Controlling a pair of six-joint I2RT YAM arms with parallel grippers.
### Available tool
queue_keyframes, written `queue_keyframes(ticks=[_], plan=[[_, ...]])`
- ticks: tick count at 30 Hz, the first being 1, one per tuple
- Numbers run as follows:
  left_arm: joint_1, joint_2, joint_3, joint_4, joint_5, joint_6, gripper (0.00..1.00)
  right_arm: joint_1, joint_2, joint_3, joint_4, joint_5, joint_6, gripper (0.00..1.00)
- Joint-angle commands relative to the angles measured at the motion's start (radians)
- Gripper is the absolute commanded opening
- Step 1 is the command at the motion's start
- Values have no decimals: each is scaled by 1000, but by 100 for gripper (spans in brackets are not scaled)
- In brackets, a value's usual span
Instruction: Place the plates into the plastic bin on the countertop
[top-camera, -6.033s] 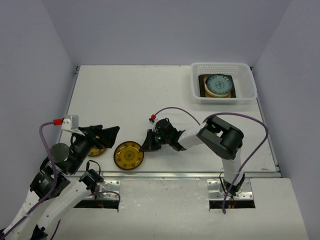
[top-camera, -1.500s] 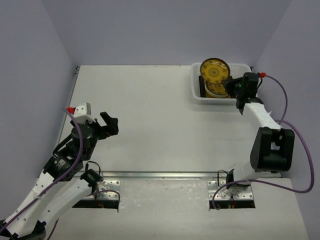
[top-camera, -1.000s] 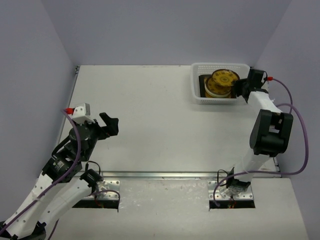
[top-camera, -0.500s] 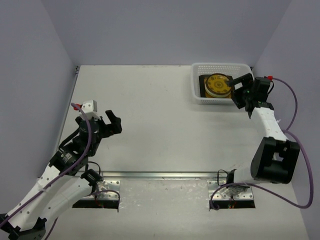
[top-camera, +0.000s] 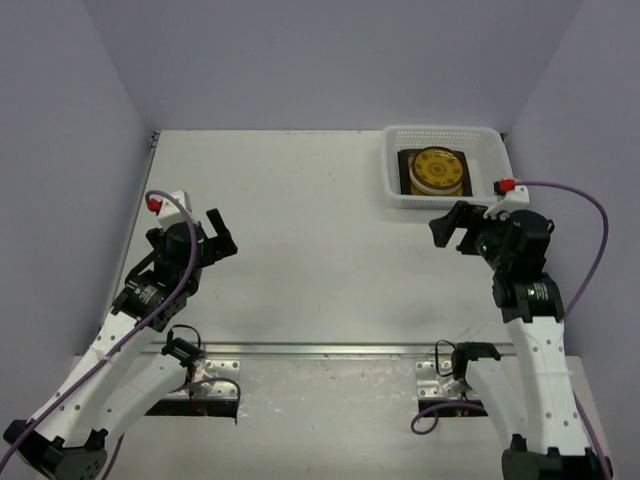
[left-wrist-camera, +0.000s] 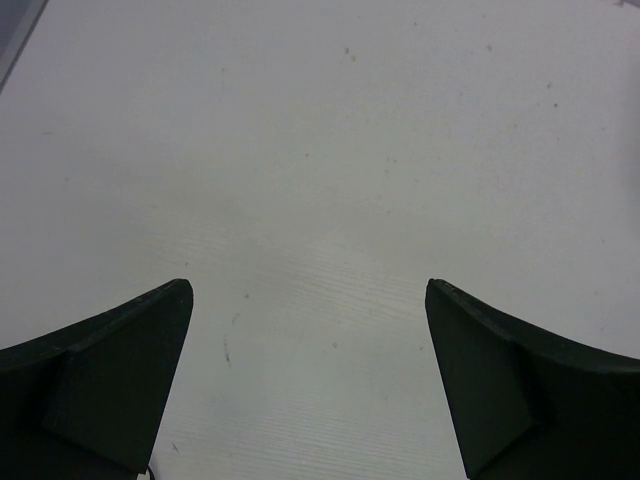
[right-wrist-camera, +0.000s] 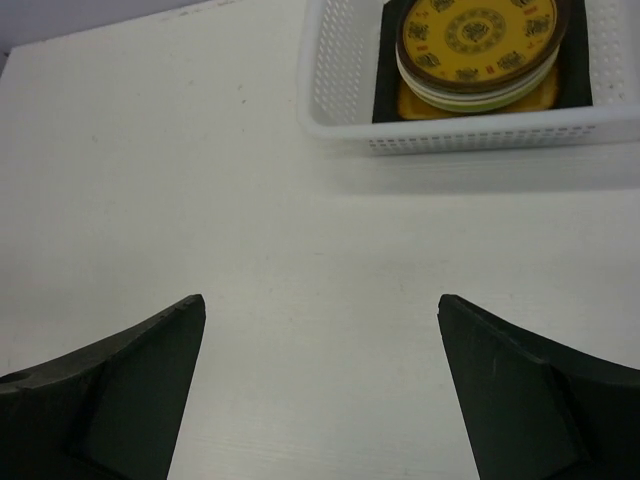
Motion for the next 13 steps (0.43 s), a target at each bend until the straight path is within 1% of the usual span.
queue_keyframes(ticks=[1, 3, 5, 9, 13], plan=[[10, -59, 32, 25, -93, 30, 100, 6, -111, -97, -78, 43, -77, 99], [10, -94, 0, 37, -138, 23, 100, 5, -169, -139, -56, 8, -84, 99], [10, -122, -22, 54, -145, 26, 100, 6, -190, -156, -38, 2, -85, 99], [10, -201, -66, 93, -141, 46, 100, 6, -195, -190, -23, 9, -88, 99], [10, -214, -84, 94, -136, 31, 100, 5, -192, -196, -16, -6, -92, 99]])
